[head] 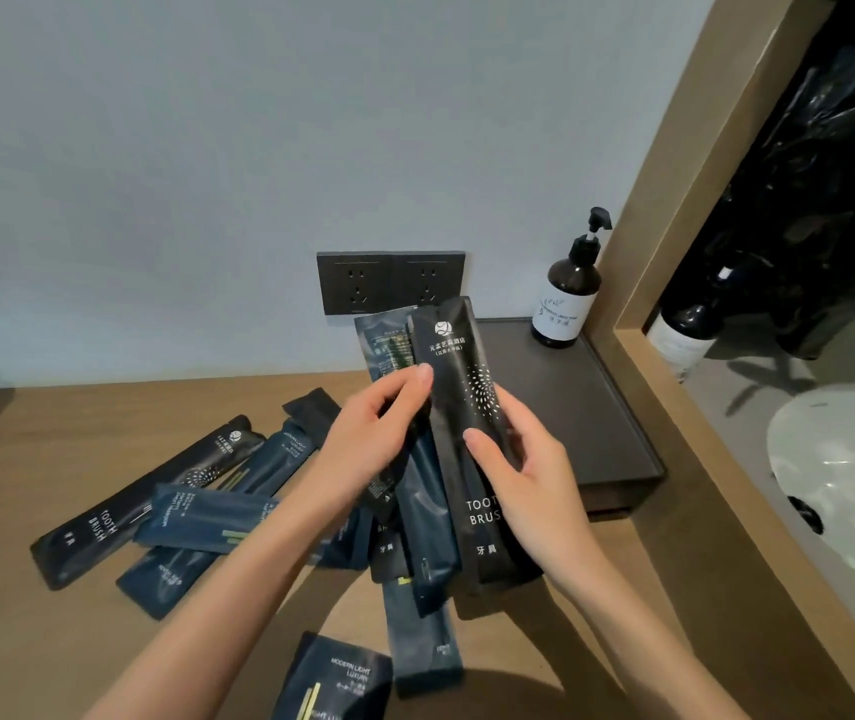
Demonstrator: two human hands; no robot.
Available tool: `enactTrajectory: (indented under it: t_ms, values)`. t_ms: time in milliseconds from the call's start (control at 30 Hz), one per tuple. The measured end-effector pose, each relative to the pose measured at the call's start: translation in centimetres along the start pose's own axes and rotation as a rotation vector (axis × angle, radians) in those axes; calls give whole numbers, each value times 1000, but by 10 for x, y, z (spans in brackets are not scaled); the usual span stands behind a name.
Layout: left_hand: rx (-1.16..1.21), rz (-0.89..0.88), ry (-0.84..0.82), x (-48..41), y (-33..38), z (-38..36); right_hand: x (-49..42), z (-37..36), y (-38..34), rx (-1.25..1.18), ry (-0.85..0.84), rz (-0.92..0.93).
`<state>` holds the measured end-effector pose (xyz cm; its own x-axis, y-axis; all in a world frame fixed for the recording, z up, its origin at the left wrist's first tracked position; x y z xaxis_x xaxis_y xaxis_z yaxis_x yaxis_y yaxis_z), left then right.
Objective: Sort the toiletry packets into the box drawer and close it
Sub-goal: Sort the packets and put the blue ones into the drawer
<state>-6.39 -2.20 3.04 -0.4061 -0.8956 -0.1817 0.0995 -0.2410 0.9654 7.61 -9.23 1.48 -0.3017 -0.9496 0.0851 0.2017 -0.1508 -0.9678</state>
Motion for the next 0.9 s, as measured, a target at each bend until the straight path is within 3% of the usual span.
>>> enactTrajectory:
  t_ms: [267, 433, 900]
  values:
    - [37, -104, 51, 1, -28, -15, -6, -9, 29, 151, 178, 264]
    - [49, -142, 104, 17, -29, -19, 17, -11, 28, 125, 310, 373]
    - [216, 1, 192, 96, -35, -8, 116, -17, 37, 185, -77, 317]
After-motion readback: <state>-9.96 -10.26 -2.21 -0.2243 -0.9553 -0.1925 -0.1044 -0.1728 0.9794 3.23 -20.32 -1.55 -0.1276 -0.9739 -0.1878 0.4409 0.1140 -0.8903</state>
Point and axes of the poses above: each hand's wrist, its own x-axis away from the middle knuckle, its own z-axis out of the back of the hand, y = z × x, the point moved 1 cm from there along -x, towards the middle knuckle, and after that the axes turned 13 degrees about -z, right-handed, at the moved point
